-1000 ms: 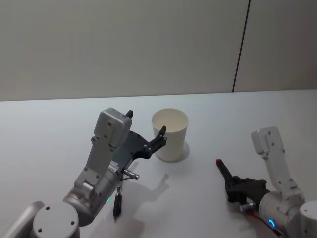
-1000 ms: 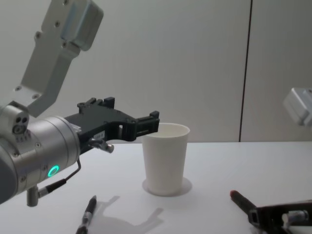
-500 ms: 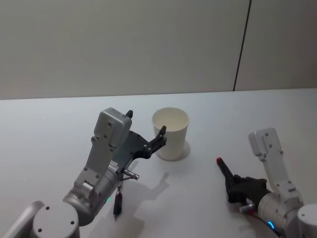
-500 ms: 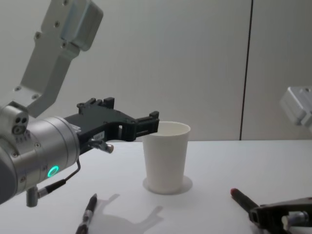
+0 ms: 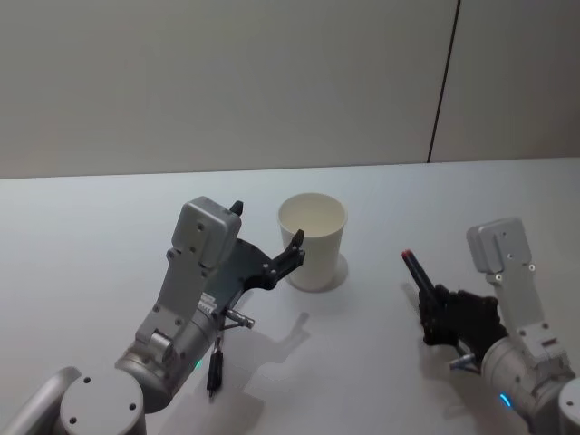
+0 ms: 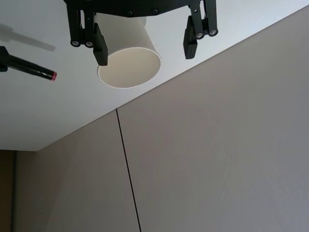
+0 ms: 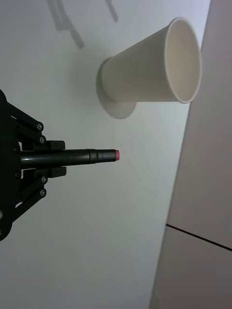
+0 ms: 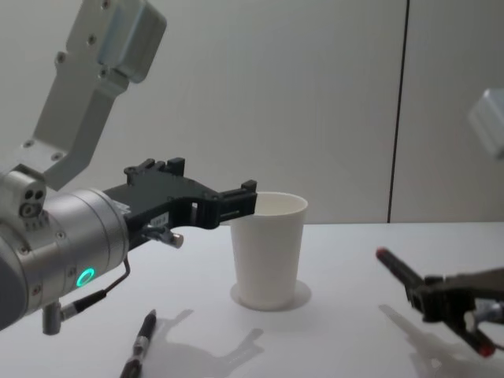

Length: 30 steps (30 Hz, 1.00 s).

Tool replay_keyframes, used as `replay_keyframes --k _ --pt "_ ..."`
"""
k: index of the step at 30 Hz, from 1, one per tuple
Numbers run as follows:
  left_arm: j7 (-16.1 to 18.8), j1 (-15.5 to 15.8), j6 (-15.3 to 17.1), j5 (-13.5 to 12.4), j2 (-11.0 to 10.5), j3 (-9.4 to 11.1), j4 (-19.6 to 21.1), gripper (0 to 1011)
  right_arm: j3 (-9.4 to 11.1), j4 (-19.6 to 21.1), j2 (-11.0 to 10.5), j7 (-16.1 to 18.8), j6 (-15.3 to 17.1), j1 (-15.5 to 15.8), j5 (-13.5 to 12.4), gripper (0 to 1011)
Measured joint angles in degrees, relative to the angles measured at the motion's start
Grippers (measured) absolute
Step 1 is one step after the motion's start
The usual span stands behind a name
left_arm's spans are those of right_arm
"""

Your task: Place the pen into the pen holder.

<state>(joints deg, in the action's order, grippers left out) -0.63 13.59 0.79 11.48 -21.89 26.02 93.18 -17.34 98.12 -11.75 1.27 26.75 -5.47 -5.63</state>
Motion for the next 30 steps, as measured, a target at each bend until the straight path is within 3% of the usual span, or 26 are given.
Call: replay_keyframes --k 15,30 --pt "0.0 0.0 0.0 0.0 0.0 0.0 0.0 1003 0.1 3.2 -1.8 1.7 -12.1 1.9 3.4 185" --pt "0.0 0.0 0.0 0.0 0.0 0.0 0.0 1003 0.6 3.1 -3.6 5.3 -27.2 2.4 6.0 185"
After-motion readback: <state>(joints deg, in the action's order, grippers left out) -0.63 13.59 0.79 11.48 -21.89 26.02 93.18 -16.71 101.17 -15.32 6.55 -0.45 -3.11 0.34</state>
